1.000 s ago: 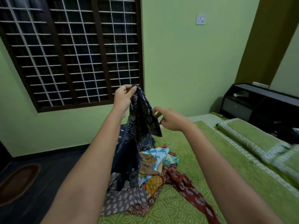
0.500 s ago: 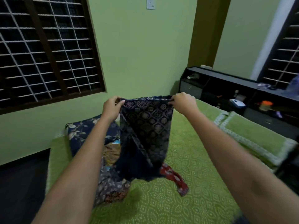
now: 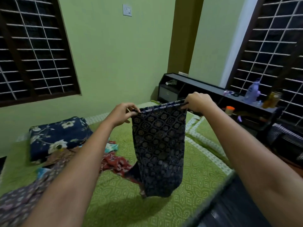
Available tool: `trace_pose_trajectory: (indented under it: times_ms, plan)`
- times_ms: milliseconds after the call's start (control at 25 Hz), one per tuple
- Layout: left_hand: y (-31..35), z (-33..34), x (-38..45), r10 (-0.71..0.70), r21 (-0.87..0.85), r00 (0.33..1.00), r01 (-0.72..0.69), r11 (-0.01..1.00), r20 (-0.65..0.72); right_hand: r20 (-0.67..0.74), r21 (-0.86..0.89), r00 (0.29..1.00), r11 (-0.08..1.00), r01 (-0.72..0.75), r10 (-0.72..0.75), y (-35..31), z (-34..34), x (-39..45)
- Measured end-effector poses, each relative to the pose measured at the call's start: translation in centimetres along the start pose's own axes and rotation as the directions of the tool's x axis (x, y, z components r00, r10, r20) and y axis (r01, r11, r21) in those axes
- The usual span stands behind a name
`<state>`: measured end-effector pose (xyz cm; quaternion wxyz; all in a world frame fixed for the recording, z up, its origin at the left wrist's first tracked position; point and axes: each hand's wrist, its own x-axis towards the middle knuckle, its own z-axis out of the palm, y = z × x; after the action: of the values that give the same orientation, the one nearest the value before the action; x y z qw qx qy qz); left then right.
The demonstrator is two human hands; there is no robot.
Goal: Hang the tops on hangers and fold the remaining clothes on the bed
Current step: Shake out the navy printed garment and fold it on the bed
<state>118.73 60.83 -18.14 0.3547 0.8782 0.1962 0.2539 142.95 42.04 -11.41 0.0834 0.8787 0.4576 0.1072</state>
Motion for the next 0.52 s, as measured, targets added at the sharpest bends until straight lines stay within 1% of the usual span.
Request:
trace_pose_trajectory:
  times_ms: [80, 120, 160, 200, 240, 280, 320, 360, 400, 440, 480, 520]
  plan:
    - [1.5, 2.9, 0.4, -0.062, -0.05, 0.998, 0.06, 0.997, -0.025, 0.117, 0.091, 0.989, 0.992, 0.083, -0.094, 3.8, 1.3, -1.0]
    - [2.2, 4.1, 0.6, -0.089, -0.082, 0.995, 0.086, 0.993, -0.04, 0.182, 0.175, 0.969, 0.975, 0.138, -0.169, 5.5, 1.8, -1.6]
    - [2.9, 5.0, 0.6, -0.109, -0.109, 0.993, 0.104, 0.989, -0.049, 0.227, 0.286, 0.946, 0.944, 0.162, -0.231, 6.9, 2.1, -2.0]
    - [3.8, 5.7, 0.7, -0.126, -0.13, 0.991, 0.119, 0.984, -0.052, 0.241, 0.408, 0.929, 0.898, 0.164, -0.28, 8.5, 2.2, -2.4]
    - [4.7, 5.9, 1.0, -0.138, -0.159, 0.989, 0.128, 0.979, -0.054, 0.218, 0.503, 0.925, 0.848, 0.166, -0.311, 9.8, 2.2, -2.6]
    - [5.7, 5.8, 1.4, -0.14, -0.194, 0.988, 0.126, 0.973, -0.062, 0.152, 0.587, 0.932, 0.789, 0.184, -0.33, 11.1, 2.3, -2.4]
    - [6.7, 5.6, 2.1, -0.131, -0.228, 0.988, 0.11, 0.967, -0.079, 0.053, 0.677, 0.947, 0.709, 0.199, -0.316, 12.1, 2.3, -1.8]
    - [7.4, 5.1, 3.0, -0.115, -0.25, 0.988, 0.086, 0.965, -0.105, -0.047, 0.792, 0.96, 0.575, 0.205, -0.277, 13.0, 2.6, -1.1]
    - [7.8, 4.9, 4.4, -0.096, -0.251, 0.986, 0.06, 0.966, -0.133, -0.123, 0.887, 0.968, 0.412, 0.206, -0.22, 13.8, 3.0, 0.0]
    - [7.8, 4.9, 5.9, -0.088, -0.223, 0.986, 0.054, 0.973, -0.144, -0.159, 0.933, 0.973, 0.298, 0.203, -0.166, 14.1, 3.7, 1.4]
    - [7.2, 5.4, 7.6, -0.098, -0.153, 0.987, 0.079, 0.985, -0.124, -0.157, 0.94, 0.98, 0.286, 0.186, -0.121, 14.1, 4.9, 3.1]
    - [6.1, 6.5, 9.4, -0.134, -0.025, 0.988, 0.132, 0.991, -0.075, -0.138, 0.905, 0.987, 0.394, 0.158, -0.079, 13.8, 6.5, 5.3]
